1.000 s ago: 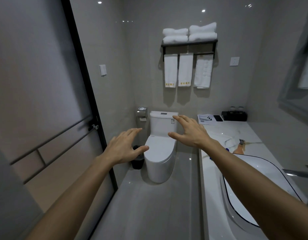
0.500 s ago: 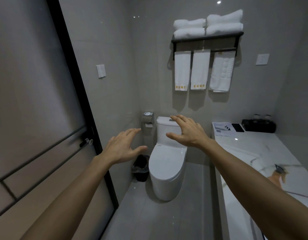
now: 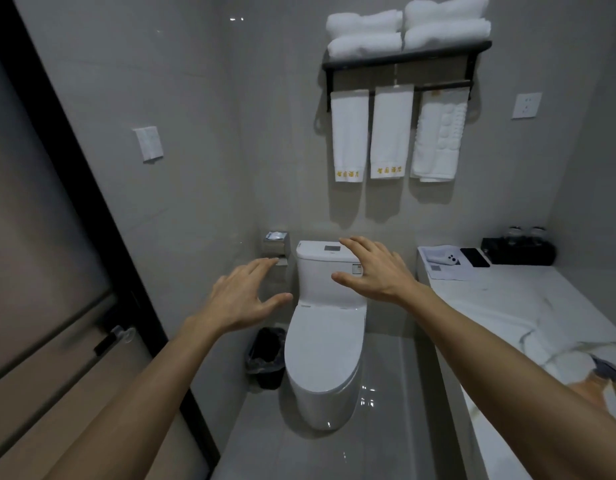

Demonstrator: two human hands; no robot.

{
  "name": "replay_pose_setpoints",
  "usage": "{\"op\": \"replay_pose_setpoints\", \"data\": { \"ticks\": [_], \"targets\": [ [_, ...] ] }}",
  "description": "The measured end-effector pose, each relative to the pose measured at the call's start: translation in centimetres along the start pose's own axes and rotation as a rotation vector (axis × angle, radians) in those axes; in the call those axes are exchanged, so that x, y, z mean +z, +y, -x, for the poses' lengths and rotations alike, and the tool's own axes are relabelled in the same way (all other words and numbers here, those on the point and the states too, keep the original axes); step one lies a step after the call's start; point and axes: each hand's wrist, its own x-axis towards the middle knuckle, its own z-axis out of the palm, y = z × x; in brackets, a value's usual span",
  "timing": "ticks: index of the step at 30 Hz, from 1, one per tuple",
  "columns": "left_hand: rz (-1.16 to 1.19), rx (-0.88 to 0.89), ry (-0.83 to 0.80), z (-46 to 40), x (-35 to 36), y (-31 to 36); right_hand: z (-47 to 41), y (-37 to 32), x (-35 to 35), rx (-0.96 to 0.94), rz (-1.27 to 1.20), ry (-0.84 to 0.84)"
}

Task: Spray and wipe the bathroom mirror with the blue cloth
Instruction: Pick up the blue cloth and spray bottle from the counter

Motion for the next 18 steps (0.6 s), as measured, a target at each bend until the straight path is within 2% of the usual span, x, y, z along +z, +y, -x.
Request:
{"op": "replay_pose_setpoints", "data": {
  "ticks": [10,18],
  "targets": [
    [0.04,0.181,-0.026,-15.1,5.0,-3.8,-9.3,5.3,3.8,0.185,0.003,0.038],
    [0.133,0.406,-0.148,-25.7,11.4,2.7,-8.1,15.3,3.5,0.444,0.075,0.049]
  ]
}}
